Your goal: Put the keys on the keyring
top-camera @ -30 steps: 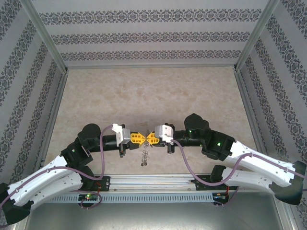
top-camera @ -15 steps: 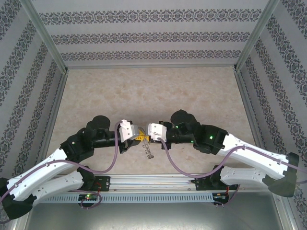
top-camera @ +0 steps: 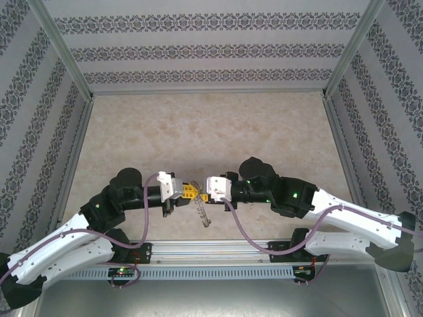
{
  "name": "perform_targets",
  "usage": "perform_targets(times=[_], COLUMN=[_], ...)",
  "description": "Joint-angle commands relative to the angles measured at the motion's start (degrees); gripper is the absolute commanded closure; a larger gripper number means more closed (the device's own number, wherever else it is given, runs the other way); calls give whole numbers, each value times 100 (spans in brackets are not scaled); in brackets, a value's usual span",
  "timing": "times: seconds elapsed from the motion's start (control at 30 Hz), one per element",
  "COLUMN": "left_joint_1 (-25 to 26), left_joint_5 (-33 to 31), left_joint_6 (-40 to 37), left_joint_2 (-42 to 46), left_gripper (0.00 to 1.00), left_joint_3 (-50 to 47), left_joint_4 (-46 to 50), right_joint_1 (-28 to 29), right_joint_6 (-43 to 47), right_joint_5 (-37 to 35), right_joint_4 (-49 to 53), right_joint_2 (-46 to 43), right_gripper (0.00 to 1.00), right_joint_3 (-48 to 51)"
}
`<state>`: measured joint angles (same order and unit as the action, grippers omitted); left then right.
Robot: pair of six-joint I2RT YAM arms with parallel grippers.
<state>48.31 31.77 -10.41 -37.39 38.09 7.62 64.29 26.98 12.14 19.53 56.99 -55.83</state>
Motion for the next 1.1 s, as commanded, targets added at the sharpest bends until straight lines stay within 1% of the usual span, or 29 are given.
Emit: perform_targets(times=[0.0,0.17,0.27,0.3,0.37,0.43,0.47,0.5,0.53,0.57,0.67,0.77,0.8,0.83,0.87,0.97,1.03,1.07], left_joint_1=[-15,-29,-29,-33,-33,-32,-33,-33,-31,-32,-33,-33,-33,-28,-33,-33,-32,-32], left_joint_5=[449,565,576,548,445,131,-2,-169,-359,-469,-709,-716,-707,-708,-686,-573,-489,-451], left_joint_6=[366,525,583,580,458,145,-29,-204,-371,-475,-567,-498,-464,-441,-429,-379,-281,-241], left_joint_2=[168,179,178,172,146,33,-39,-155,-286,-398,-659,-732,-716,-687,-666,-544,-369,-266], left_gripper=[100,100,100,100,100,100,98,93,89,88,83,82,84,90,100,100,100,100], left_joint_3=[-116,-254,-324,-323,-221,36,166,298,435,528,648,589,554,521,507,454,356,305], left_joint_4=[-1225,-1614,-1770,-1742,-1393,-609,-237,132,495,733,1007,877,822,766,751,658,427,305], right_joint_1=[22,-29,-86,-98,-101,-103,-102,-107,-93,-91,-49,-5,-1,4,4,4,-5,-16], right_joint_6=[-83,-131,-177,-184,-185,-118,-88,-26,21,58,173,262,277,299,305,301,254,211], right_joint_5=[246,442,440,379,205,-41,-129,-203,-264,-311,-431,-460,-433,-395,-372,-257,-121,-63], right_joint_4=[-489,-616,-639,-627,-528,-312,-178,-22,103,210,459,563,561,561,565,487,314,209], right_joint_2=[-55,-108,-175,-193,-199,-127,-71,24,128,230,528,725,748,756,737,595,435,349], right_gripper=[80,87,98,100,100,100,100,100,100,100,100,100,100,100,100,100,100,98], right_joint_3=[116,161,187,189,157,49,-18,-128,-238,-334,-612,-766,-780,-802,-807,-726,-581,-486])
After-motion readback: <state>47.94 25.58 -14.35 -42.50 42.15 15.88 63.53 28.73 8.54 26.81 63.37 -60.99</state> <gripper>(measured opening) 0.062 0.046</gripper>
